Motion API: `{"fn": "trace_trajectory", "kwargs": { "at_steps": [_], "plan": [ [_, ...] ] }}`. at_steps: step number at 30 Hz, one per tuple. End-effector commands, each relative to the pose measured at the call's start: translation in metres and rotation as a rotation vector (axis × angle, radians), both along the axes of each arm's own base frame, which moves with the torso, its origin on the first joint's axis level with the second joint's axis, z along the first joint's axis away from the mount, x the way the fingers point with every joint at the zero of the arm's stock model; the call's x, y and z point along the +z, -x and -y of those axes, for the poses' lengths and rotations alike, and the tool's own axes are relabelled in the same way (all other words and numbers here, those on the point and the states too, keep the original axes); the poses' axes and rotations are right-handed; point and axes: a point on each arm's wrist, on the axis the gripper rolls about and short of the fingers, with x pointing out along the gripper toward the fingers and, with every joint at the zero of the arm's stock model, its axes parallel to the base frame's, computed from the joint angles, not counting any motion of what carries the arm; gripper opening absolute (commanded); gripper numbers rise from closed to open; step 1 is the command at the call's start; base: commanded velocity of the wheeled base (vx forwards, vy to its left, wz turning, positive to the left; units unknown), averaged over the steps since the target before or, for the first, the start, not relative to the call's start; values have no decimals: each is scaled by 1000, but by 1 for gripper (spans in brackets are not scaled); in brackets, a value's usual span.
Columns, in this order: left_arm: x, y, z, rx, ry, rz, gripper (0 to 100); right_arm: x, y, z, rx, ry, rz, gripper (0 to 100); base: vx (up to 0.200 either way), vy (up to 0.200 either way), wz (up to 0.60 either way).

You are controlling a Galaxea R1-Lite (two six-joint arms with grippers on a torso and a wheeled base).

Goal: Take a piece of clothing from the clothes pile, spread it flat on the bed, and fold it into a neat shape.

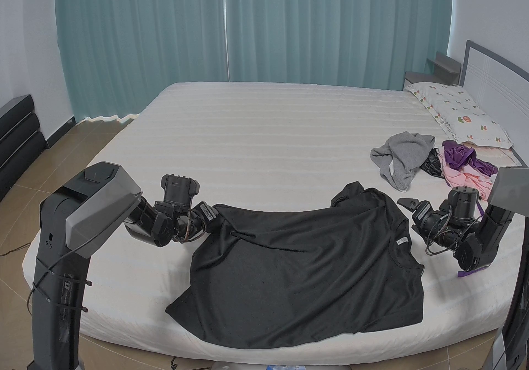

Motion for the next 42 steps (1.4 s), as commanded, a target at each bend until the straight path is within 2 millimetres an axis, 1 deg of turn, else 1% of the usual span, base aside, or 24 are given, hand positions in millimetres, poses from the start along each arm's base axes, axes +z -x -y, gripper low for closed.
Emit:
{"fn": "trace_trajectory", "kwargs": {
  "at_steps": [1, 5, 10, 12, 15, 18, 19, 21, 23, 25, 28, 29, 30, 33, 35, 37, 40, 41, 42],
  "plan": [
    [-8, -1, 2, -6, -4, -10, 0, -1, 1, 0, 0, -2, -4, 100, 0, 0, 0],
    [-8, -7, 6, -6, -4, 23, 0, -2, 1, 0, 0, -2, -10, 100, 0, 0, 0],
    [-1, -15, -1, 7, -21, 78, 0, -2, 1, 0, -1, -2, -10, 100, 0, 0, 0],
    [10, -27, -11, 44, -52, 145, 0, -3, 1, 1, -5, -3, -12, 100, 0, 0, 0],
    [23, -39, -22, 80, -72, 203, 0, -3, 1, 1, -5, -3, -12, 100, 0, 0, 0],
    [42, -53, -34, 126, -83, 284, 0, -3, 2, 1, -5, -3, -15, 100, 0, 0, 0],
    [43, -54, -35, 130, -84, 292, 0, -3, 1, 1, -5, -3, -13, 100, 0, 0, 0],
    [54, -65, -45, 170, -85, 358, 0, -4, 1, 1, -6, -2, -15, 100, 0, 0, 0],
    [54, -70, -48, 178, -85, 368, 0, -4, 1, 0, -5, -2, -16, 100, 0, 0, 0],
    [48, -72, -50, 178, -94, 364, 0, -4, 1, 0, -5, -2, -16, 100, 0, 0, 0],
    [36, -75, -49, 166, -109, 352, 0, -7, 1, 0, -6, 2, -23, 100, 0, 0, 0],
    [36, -75, -49, 166, -109, 352, 0, -7, 1, 0, -6, 2, -23, 100, 0, 0, 0],
    [30, -76, -47, 163, -110, 345, 0, -9, -1, 0, -10, 6, -19, 100, 0, 0, 0],
    [26, -77, -45, 160, -112, 340, 0, -10, -4, 0, -11, 11, -9, 100, 0, 0, 0],
    [27, -76, -44, 159, -112, 339, 0, -8, -8, -1, -5, 17, 0, 100, 0, 0, 0],
    [29, -75, -43, 157, -112, 341, 0, -5, -14, -7, 16, 26, 18, 100, 0, 0, 0],
    [27, -74, -38, 146, -112, 332, 0, -7, -29, -14, 51, 68, 16, 100, 0, 0, 0],
    [27, -73, -36, 145, -115, 333, 0, -10, -39, -20, 81, 96, 11, 100, 0, 0, 0],
    [27, -73, -35, 144, -115, 333, 0, -11, -41, -22, 86, 102, 10, 100, 0, 0, 0]
  ]
}}
